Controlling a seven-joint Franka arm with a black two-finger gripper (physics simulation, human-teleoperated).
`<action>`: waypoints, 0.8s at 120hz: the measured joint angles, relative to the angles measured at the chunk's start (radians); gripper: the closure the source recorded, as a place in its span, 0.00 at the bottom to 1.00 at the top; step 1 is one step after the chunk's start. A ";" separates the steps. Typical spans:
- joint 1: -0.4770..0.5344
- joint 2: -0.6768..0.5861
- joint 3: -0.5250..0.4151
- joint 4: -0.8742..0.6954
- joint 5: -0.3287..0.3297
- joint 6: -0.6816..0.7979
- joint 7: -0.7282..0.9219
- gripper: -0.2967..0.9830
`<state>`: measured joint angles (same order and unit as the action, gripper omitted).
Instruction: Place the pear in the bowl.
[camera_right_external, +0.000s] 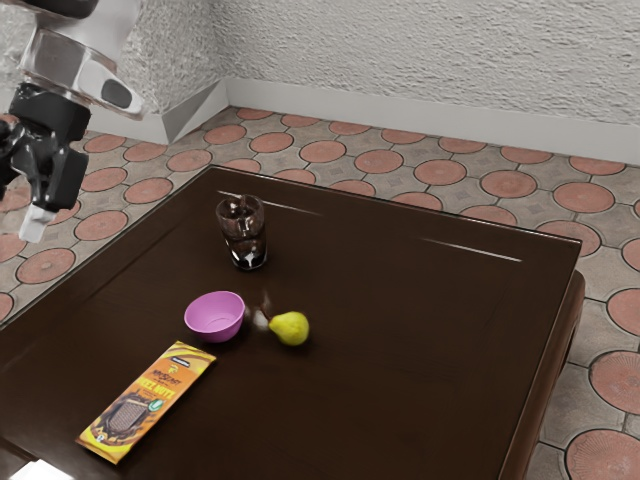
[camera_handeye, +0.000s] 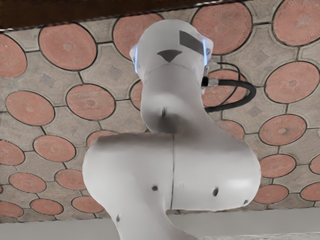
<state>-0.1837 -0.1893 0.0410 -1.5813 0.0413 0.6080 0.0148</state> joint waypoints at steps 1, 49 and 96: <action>-0.004 -0.003 -0.001 -0.017 0.002 0.033 0.000 0.23; -0.049 0.403 0.014 -0.207 0.053 0.993 0.580 0.23; -0.094 0.601 0.117 -0.238 -0.167 1.510 1.080 0.23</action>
<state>-0.2772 0.4118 0.1582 -1.8190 -0.1262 2.1180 1.0949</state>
